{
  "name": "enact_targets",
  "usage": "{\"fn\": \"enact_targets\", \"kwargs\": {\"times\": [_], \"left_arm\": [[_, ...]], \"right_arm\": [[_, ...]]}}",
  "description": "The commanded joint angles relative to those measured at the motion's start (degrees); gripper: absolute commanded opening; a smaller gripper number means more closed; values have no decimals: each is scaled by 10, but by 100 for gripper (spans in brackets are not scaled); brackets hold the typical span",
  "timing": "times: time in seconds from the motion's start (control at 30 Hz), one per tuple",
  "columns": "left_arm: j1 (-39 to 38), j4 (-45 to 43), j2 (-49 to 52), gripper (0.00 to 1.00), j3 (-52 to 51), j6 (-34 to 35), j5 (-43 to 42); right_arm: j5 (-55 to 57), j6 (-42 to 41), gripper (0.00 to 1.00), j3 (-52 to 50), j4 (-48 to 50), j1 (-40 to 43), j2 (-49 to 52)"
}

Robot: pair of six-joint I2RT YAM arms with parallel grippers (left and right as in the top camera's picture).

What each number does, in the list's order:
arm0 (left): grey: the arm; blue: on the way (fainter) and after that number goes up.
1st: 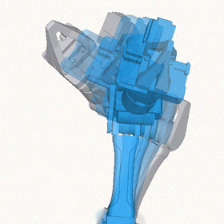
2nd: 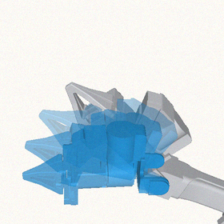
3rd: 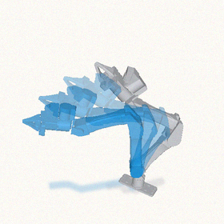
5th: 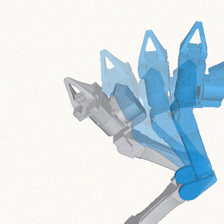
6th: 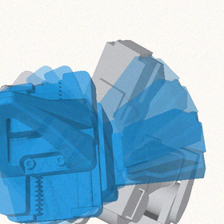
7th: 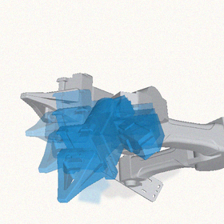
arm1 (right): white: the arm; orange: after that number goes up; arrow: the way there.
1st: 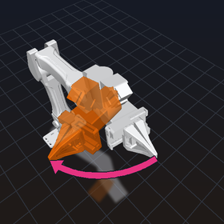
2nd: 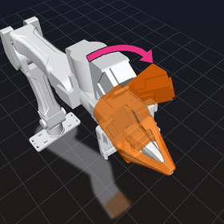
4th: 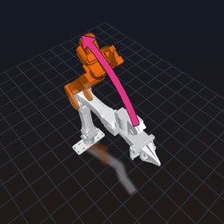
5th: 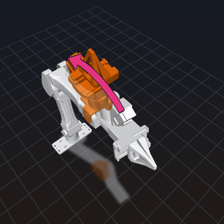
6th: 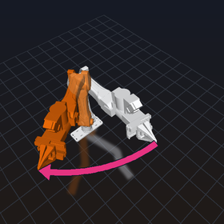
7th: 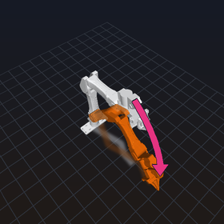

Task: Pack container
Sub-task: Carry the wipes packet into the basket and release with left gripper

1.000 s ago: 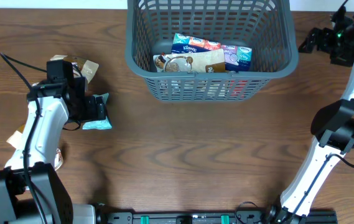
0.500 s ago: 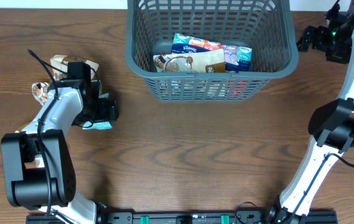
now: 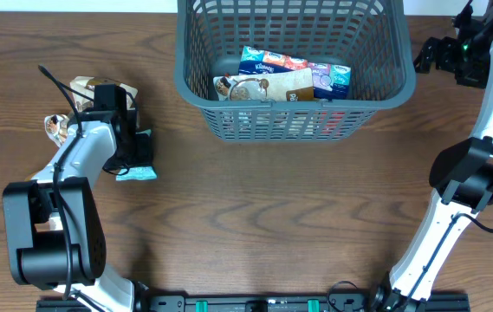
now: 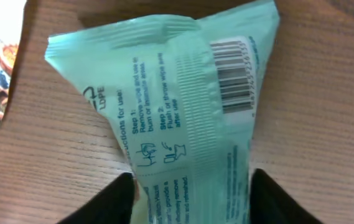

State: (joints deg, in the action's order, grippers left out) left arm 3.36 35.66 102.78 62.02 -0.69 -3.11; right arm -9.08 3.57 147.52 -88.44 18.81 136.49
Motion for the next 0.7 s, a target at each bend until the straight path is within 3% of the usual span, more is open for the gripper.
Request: {"fn": "enact_targets", "kwargs": {"times": [0.0, 0.07, 0.13, 0.43, 0.67], "left_arm": [[1, 1, 8, 24, 1, -1, 10], [1, 1, 8, 8, 1, -1, 10], [1, 3, 7, 6, 1, 2, 10], [1, 64, -70, 6, 67, 26, 10], [-5, 177, -114, 6, 297, 51, 10]], "right_arm": [[8, 13, 99, -3, 0, -5, 0], [14, 13, 99, -3, -1, -5, 0], [18, 13, 99, -3, 0, -5, 0], [19, 17, 99, -3, 0, -5, 0], [18, 17, 99, -3, -2, -5, 0]]}}
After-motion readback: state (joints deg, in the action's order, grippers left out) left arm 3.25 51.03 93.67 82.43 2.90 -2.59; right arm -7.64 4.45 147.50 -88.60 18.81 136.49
